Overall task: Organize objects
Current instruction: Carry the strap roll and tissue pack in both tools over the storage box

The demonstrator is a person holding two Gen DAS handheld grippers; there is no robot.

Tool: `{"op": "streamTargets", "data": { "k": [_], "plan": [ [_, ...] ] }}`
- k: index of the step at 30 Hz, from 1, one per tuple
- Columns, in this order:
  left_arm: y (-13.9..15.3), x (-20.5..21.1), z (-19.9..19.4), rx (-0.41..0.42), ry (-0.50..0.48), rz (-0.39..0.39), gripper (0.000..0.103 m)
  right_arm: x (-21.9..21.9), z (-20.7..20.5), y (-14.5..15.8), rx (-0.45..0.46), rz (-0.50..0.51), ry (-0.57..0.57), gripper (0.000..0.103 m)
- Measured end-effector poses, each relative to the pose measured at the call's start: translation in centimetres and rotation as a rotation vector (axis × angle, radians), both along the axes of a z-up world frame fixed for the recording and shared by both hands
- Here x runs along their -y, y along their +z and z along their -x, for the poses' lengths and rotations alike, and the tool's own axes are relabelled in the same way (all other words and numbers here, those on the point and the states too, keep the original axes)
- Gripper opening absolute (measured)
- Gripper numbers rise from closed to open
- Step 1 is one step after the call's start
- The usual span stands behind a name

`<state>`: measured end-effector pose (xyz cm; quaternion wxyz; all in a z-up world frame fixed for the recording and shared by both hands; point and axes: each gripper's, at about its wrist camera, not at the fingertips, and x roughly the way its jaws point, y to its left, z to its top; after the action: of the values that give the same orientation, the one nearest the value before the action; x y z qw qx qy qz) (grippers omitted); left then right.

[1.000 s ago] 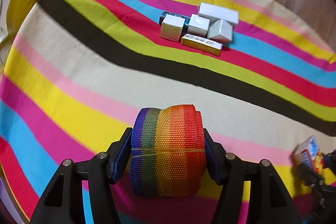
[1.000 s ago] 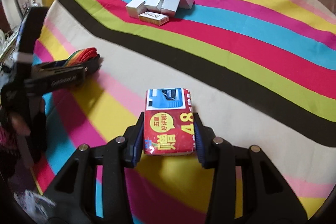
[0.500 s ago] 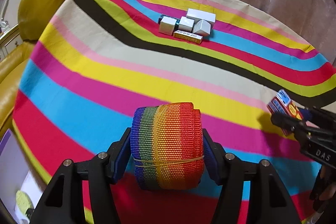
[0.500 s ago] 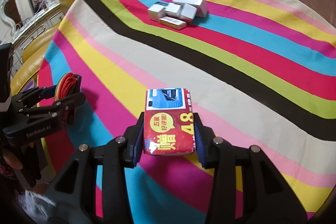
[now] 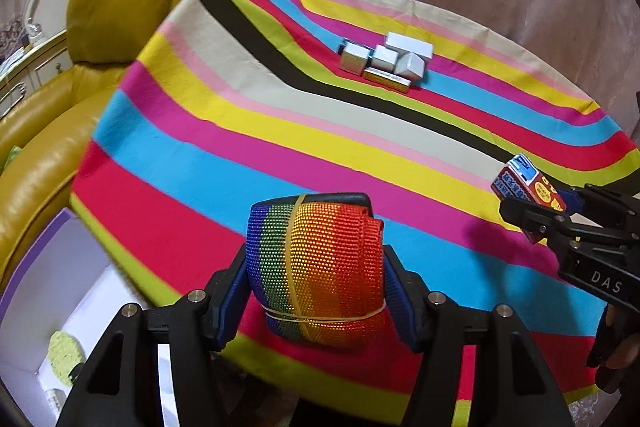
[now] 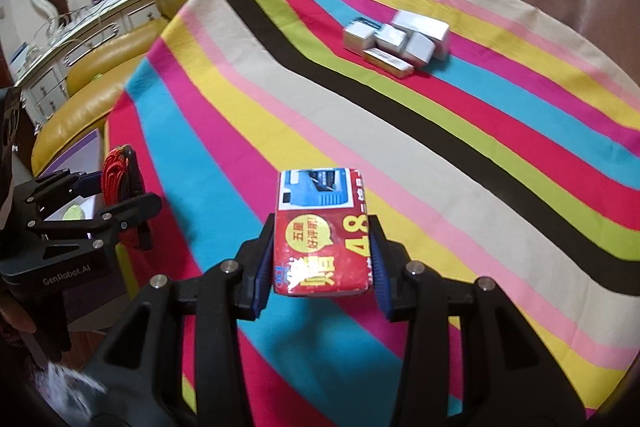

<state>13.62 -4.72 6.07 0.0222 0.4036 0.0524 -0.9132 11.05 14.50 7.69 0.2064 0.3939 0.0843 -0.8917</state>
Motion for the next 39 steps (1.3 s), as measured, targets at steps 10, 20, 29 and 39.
{"op": "streamTargets", "data": {
  "k": [10, 20, 29, 39],
  "plan": [
    [1.4, 3.8, -3.9, -0.027, 0.075, -0.01, 0.061, 7.4, -2.9, 2.0, -0.041, -0.035, 0.171, 0.045],
    [0.7, 9.6, -8.6, -0.014, 0.201, -0.048, 0.061, 14.5, -5.7, 2.9, -0.053, -0.059, 0.356, 0.045],
    [-0.6, 15.0, -12.9, 0.005, 0.334, -0.071, 0.061, 20.4, -7.6, 2.2, -0.041, -0.091, 0.495, 0.045],
    [-1.4, 19.3, -17.0, 0.032, 0.475, -0.046, 0.061, 26.2, -10.4, 1.5, -0.032, -0.094, 0.664, 0.045]
  ]
}}
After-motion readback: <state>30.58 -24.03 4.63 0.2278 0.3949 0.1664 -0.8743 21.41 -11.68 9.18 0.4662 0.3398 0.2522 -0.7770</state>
